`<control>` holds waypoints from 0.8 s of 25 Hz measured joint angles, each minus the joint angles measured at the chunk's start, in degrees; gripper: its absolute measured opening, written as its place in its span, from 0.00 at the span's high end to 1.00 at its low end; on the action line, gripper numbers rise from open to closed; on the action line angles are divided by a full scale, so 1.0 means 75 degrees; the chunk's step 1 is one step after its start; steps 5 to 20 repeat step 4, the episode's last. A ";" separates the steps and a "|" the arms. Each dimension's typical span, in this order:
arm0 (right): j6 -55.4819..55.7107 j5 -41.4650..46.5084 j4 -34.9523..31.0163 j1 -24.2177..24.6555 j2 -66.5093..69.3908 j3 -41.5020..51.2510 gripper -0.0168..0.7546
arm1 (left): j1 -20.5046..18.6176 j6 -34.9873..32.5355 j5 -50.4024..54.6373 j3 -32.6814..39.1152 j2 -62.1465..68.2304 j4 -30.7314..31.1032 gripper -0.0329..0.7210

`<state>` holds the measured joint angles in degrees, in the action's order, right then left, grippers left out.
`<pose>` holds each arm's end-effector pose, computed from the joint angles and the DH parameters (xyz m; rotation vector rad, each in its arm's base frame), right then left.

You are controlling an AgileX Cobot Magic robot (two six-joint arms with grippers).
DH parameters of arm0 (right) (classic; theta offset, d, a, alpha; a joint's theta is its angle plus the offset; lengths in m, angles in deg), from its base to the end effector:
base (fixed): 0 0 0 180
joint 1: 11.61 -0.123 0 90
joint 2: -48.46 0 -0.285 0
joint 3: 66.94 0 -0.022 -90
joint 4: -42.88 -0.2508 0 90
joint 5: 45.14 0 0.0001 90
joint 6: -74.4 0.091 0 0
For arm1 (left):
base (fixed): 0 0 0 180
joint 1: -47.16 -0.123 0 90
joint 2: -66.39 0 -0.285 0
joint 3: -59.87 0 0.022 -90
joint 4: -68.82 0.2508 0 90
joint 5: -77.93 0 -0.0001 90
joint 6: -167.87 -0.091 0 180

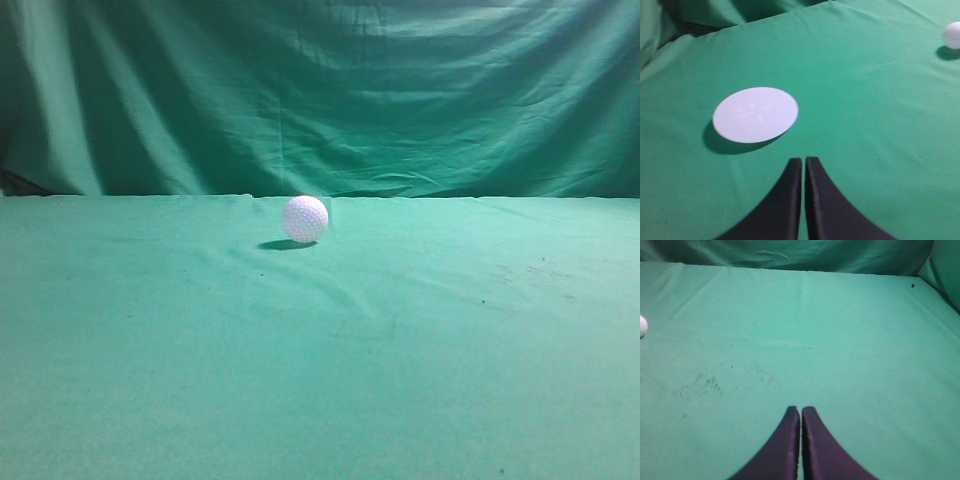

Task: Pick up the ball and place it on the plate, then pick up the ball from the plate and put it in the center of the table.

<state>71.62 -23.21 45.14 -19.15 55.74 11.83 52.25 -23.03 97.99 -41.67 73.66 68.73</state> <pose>0.0522 0.0056 0.1702 -0.1937 1.8744 0.0180 0.0531 -0.0048 0.1748 0.2559 1.8291 0.0693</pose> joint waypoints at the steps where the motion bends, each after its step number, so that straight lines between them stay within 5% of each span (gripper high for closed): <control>1: 0.0000 0.0000 0.0000 0.0000 0.0000 0.0000 0.98 | -0.0120 0.0000 0.0000 0.0000 0.0000 0.0000 0.96; 20: 0.0000 0.0000 0.0000 0.0000 0.0000 0.0000 0.98 | -0.0247 0.0012 0.0000 0.0000 0.0000 0.0011 0.96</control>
